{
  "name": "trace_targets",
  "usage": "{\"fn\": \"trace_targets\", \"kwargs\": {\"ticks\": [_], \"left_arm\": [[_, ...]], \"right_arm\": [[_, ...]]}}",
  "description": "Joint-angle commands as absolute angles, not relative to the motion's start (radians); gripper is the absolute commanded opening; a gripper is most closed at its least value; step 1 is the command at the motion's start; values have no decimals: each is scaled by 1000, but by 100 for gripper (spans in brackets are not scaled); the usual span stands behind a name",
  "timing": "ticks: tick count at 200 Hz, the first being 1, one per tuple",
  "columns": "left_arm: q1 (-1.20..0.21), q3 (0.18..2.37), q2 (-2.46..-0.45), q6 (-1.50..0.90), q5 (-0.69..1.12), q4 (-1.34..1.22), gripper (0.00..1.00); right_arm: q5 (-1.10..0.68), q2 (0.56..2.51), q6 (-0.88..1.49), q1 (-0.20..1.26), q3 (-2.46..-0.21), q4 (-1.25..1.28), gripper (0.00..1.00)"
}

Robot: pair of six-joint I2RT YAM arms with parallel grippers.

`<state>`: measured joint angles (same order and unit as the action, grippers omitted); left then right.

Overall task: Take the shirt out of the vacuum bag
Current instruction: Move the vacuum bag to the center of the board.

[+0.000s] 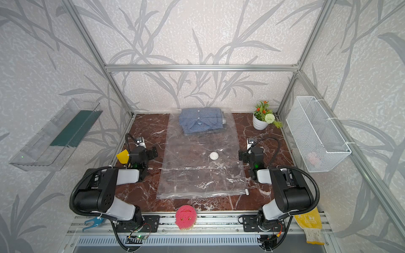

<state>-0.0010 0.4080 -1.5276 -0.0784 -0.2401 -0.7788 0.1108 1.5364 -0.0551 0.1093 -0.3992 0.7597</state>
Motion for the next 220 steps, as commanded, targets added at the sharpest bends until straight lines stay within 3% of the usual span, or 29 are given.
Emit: {"fn": "trace_targets", "kwargs": {"ticks": [1,86,99,115,145,160,167,180,220], "left_arm": [[0,413,-1521,-74,-236,-792,99],[0,413,-1521,-75,-235,-791,99],[0,414,-1522,-75,-235,-792,98],[0,415,-1521,-75,-236,-790,97],[0,416,-1499,-83,-269,-782,85],[-2,488,-1406,-87,-317,-594,83],[-2,552,-1361,-107,-325,-433,78],[-3,632,-1312,-172,-356,-284,77],[-20,867,-1371,-401,-211,36,77]], "right_arm": [[103,1522,-60,108,-419,783,99],[89,1521,-58,101,-422,776,100],[89,1522,-57,102,-422,777,90],[88,1522,-57,101,-423,773,87],[96,1518,-63,110,-426,773,80],[113,1489,-71,119,-448,767,75],[124,1427,-69,124,-524,545,74],[130,1381,-69,123,-724,176,69],[-22,1481,39,128,-1045,-219,69]]}}
